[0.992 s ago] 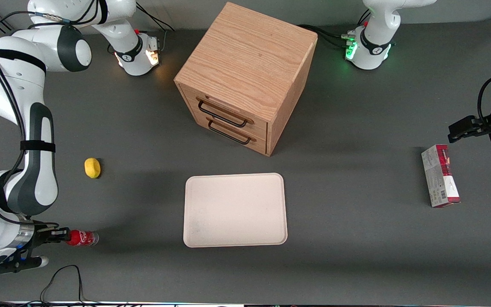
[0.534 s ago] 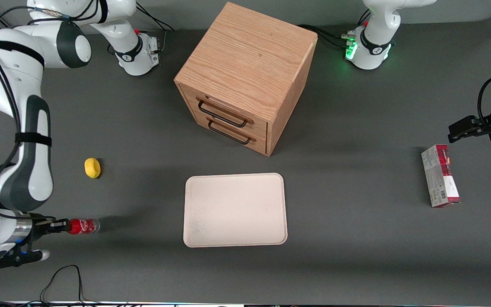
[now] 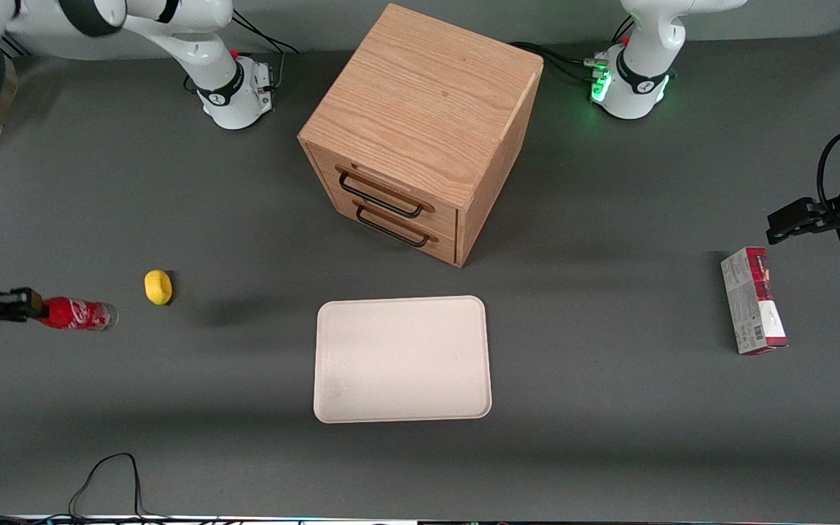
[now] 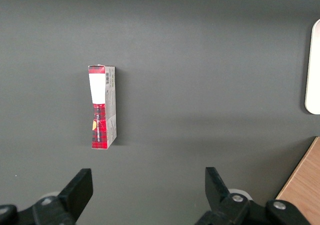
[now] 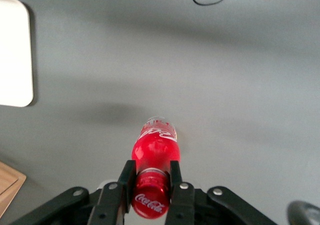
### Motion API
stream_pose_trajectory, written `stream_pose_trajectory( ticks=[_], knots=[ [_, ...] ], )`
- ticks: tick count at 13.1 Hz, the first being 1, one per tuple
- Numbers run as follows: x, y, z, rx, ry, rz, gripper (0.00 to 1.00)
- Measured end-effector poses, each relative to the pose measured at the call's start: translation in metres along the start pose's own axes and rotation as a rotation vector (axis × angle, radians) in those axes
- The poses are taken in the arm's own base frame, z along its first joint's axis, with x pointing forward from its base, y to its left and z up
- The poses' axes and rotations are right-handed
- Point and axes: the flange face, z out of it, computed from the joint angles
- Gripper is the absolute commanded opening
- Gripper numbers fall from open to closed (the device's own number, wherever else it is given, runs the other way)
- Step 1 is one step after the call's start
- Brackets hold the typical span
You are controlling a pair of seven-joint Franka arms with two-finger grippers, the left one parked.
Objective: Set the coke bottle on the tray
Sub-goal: 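Lift the bottle and carry it over the cream tray's edge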
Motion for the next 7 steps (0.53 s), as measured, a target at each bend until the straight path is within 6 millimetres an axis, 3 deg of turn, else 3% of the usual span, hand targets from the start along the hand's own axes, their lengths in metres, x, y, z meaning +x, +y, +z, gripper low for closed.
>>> stream_pose_trajectory(
  ticks=[2,5,7],
  knots=[
    [-0.032,-0.005,0.000,0.001,0.017,-0.001,0.00],
    [-0.078,-0.022,0.016,0.001,-0.002,-0.019,0.00],
    [-0.095,-0.029,0.021,0.003,-0.007,-0.026,0.00]
  ],
)
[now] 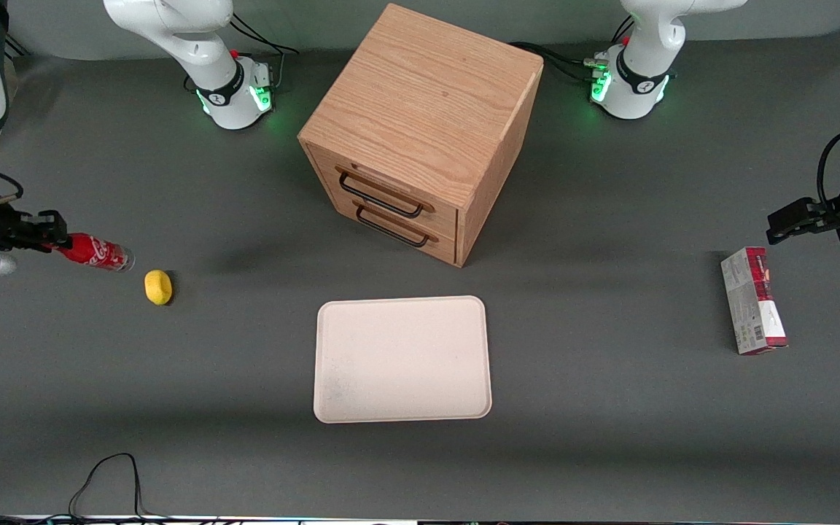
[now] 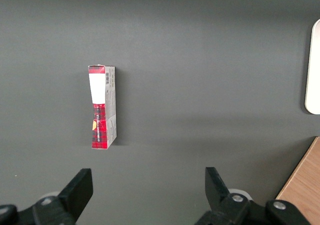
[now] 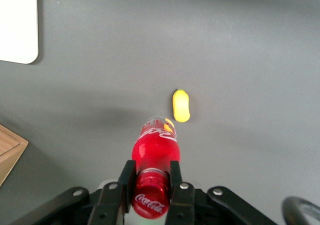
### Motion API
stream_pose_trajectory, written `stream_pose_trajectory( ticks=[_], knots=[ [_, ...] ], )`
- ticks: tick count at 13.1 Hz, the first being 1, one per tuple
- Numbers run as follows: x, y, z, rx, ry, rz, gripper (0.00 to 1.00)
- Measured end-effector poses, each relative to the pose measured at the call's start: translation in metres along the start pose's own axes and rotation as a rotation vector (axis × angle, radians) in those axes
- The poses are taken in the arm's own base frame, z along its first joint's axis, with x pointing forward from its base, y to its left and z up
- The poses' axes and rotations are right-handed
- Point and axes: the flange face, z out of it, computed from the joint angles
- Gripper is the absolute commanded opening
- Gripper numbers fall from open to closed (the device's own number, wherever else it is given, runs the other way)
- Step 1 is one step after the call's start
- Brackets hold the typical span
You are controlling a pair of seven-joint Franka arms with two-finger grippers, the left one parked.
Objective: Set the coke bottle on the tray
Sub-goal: 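Lift the bottle and carry it over the cream tray's edge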
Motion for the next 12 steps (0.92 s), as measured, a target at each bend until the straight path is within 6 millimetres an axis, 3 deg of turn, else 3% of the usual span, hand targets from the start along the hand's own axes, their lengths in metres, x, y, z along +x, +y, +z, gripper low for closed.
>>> stream_pose_trajectory(
  ticks=[3,5,7,10,12],
  knots=[
    [-0.003,-0.003,0.002,-0.001,0.005,0.003,0.00],
    [0.008,-0.021,0.006,-0.006,0.007,0.028,0.00],
    [0.038,-0.065,0.010,-0.019,0.015,0.058,0.00],
    [0.105,-0.144,0.027,-0.036,0.022,0.147,0.00],
    [0.148,-0.184,0.044,-0.017,0.034,0.228,0.00]
  ],
)
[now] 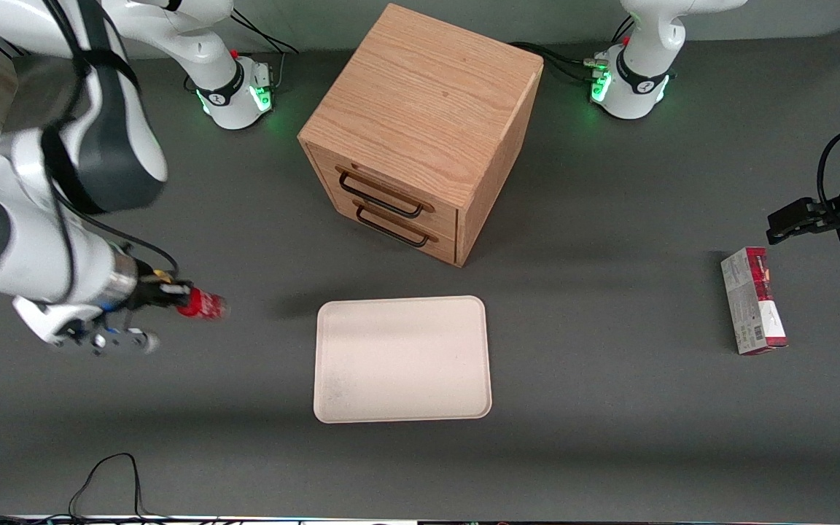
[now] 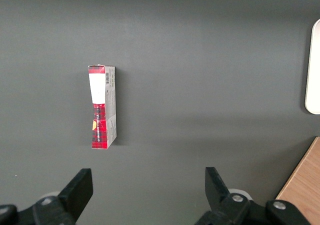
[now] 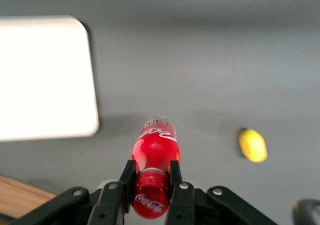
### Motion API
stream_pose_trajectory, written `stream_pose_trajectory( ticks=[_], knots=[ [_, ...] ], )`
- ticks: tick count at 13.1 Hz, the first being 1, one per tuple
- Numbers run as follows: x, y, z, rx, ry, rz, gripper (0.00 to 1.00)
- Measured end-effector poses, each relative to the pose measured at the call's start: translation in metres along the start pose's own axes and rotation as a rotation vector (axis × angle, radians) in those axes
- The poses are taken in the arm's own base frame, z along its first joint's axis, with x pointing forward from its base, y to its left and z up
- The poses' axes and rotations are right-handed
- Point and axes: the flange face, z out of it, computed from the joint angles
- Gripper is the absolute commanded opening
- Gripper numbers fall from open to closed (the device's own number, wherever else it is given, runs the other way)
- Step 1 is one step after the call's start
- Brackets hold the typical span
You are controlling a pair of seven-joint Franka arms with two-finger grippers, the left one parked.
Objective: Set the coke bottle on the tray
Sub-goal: 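Lift the bottle and carry it over the cream tray's edge, then lower the bottle onto the tray and open the right gripper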
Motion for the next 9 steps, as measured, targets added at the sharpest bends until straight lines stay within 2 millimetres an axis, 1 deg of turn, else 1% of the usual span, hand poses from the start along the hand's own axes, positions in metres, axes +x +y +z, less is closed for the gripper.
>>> stream_pose_trajectory(
  ticks=[1,4,6,9],
  knots=[
    [0.014,-0.020,0.010,0.017,0.008,0.045,0.00],
    [0.046,-0.074,0.056,0.071,0.052,0.153,0.00],
    [0.054,-0.104,0.078,0.098,0.093,0.202,0.00],
    [0.057,-0.137,0.101,0.131,0.135,0.240,0.00]
  ],
)
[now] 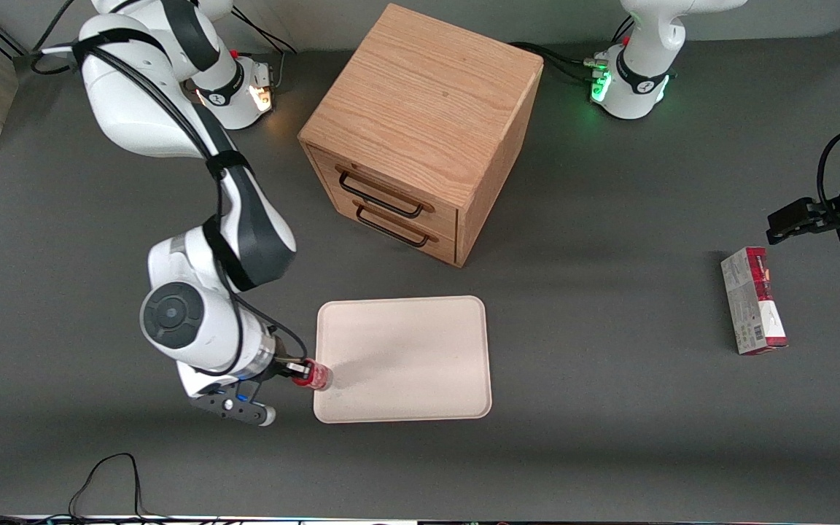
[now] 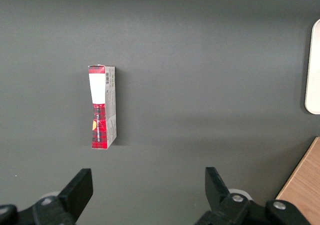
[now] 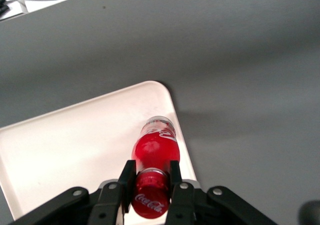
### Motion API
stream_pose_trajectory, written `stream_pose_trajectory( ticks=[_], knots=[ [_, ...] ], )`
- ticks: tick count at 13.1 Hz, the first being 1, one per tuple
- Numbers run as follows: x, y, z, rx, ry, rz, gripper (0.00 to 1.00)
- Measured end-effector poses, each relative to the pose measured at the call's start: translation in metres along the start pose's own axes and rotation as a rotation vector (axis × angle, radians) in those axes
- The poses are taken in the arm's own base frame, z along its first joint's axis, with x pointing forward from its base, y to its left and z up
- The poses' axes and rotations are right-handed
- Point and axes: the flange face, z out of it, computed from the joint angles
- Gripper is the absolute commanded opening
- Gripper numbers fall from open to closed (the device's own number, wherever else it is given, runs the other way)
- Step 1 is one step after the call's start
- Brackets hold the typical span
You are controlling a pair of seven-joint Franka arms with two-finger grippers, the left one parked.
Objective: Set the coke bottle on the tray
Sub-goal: 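Lower the bottle onto the tray and open the right gripper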
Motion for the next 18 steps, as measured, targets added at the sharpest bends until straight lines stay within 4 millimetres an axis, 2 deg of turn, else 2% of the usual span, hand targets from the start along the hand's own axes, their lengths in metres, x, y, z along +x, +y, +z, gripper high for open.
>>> stream_pose_trajectory(
  ticks=[1,4,5,6,7,18],
  knots=[
    [-0.003,-0.008,0.010,0.012,0.012,0.011,0.00],
    [-0.005,-0.015,0.023,0.005,0.025,0.002,0.00],
    [-0.005,-0.016,0.027,0.002,0.025,0.000,0.16],
    [-0.005,-0.016,0.032,-0.001,0.022,0.000,0.76],
    [-0.005,-0.016,0.035,-0.002,0.021,0.000,1.00],
    [-0.004,-0.018,0.030,-0.003,0.041,-0.008,1.00]
  ],
)
